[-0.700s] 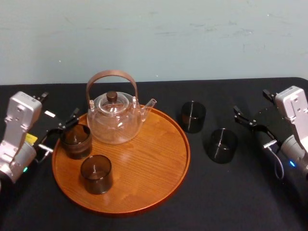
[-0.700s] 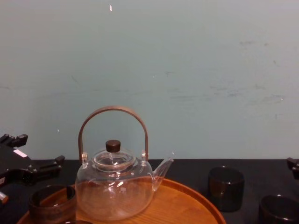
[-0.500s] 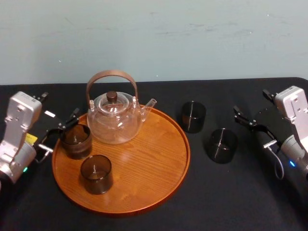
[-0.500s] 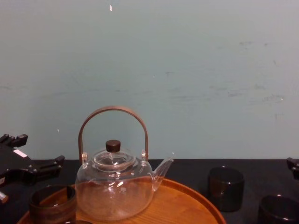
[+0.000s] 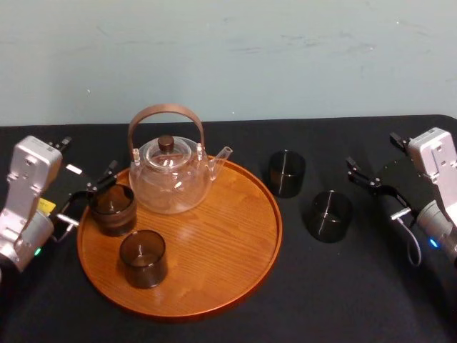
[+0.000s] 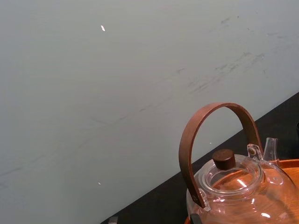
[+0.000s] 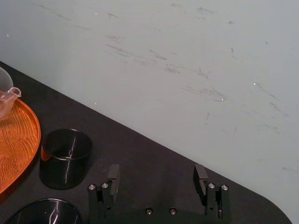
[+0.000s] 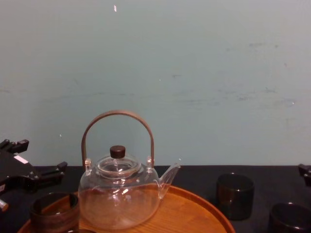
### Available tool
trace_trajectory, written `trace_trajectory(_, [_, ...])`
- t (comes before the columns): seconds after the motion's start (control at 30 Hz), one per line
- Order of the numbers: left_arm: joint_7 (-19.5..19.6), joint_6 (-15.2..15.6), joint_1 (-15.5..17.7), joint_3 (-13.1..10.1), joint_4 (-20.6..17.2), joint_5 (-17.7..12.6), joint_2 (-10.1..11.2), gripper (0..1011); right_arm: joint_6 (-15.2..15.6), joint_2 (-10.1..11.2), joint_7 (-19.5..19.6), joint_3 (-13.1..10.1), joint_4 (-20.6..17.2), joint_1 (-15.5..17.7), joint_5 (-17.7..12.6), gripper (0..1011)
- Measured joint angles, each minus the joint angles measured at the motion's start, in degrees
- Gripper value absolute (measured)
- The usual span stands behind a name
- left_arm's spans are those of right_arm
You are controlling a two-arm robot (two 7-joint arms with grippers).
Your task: Pick up the glass from the table and place it on the tray.
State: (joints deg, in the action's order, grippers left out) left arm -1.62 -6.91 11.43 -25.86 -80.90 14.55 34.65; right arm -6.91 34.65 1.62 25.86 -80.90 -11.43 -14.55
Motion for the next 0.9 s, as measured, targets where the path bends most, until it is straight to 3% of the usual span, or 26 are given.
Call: trace_trajectory(0.9, [0.0,0.0,0.0,0.0,0.0,0.0,0.0,1001,0.0,-0.28,-0.1,-0.56,-0.01,0.27,0.1,1007])
